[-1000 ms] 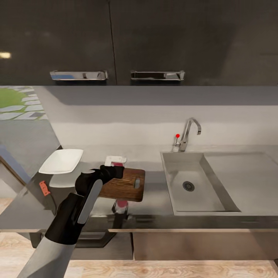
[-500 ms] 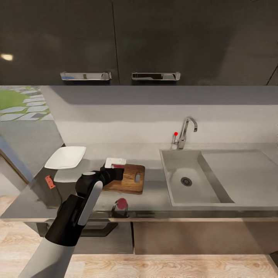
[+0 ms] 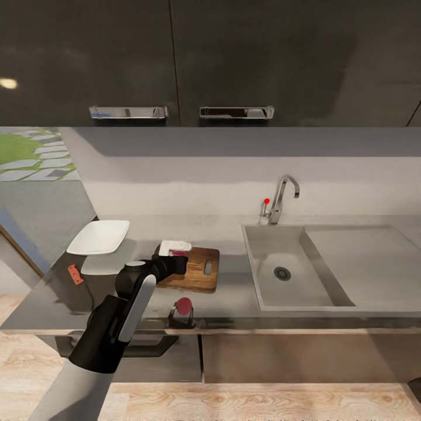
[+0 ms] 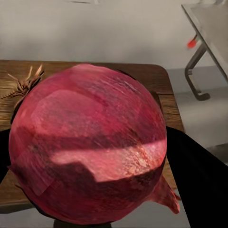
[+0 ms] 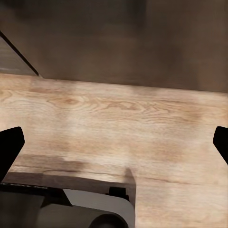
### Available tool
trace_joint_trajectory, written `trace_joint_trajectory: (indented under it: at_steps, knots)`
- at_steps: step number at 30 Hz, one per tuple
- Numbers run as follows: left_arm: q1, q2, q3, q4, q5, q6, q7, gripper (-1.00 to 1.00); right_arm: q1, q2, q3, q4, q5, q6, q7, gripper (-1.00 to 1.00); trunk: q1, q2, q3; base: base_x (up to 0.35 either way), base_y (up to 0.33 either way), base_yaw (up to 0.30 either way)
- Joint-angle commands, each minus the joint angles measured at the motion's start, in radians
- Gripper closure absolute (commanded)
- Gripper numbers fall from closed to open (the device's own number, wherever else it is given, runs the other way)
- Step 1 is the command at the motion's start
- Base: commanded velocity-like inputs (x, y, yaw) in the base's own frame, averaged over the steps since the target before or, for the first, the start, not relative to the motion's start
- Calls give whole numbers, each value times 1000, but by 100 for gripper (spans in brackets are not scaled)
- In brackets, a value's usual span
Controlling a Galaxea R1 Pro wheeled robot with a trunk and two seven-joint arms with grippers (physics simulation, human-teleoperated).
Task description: In the kitchen, take the Vidalia onion out of the sink, dice it on the chopping board with the paring knife, put the diced onion into the bowl on the countertop, then place both the paring knife and the chopping board into the sink.
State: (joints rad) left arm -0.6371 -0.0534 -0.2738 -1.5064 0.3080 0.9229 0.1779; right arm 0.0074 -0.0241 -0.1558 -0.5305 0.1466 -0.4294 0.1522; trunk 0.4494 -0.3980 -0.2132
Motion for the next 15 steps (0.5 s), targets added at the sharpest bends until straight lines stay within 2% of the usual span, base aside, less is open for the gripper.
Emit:
trace_joint_trajectory:
  at_steps: [1,15]
  knots:
    - [-1,0,-1,-1,10,4,9,100,0,1,-8,-2,10,-2,7,-100,1,-2,-3,0,0,0]
    - [-1,0,-1,9,10,4,9,100,0,1,-8,-2,10,-2,7,-100,1,-2,-25,9,0,0]
